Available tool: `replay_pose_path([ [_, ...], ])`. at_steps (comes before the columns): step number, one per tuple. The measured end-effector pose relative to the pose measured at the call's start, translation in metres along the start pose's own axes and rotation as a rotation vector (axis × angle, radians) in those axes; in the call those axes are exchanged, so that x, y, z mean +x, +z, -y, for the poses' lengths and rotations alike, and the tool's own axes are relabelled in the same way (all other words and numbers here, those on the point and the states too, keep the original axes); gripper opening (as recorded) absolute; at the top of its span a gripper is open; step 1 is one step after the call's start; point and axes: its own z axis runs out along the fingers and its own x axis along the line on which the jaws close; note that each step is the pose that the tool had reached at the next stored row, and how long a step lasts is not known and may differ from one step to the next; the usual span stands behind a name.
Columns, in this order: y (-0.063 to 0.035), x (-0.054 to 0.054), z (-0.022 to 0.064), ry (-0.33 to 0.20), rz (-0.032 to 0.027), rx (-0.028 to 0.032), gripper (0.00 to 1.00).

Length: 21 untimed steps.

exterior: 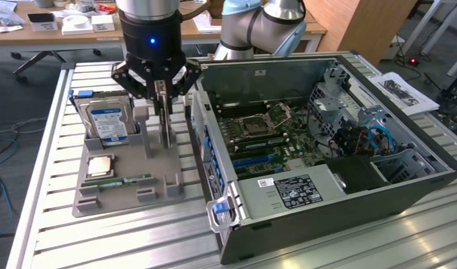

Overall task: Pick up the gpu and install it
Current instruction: 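Pick up the gpu and move the gpu toward the slot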

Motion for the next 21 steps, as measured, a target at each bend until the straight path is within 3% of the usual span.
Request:
replay_pose_path([
  [11,-0.0273,-0.001,-0.0013,0.0,0.0,0.0,0.27],
  [21,-0.0379,-0.001,-0.0018,0.0,0.0001,0.0,0.27],
])
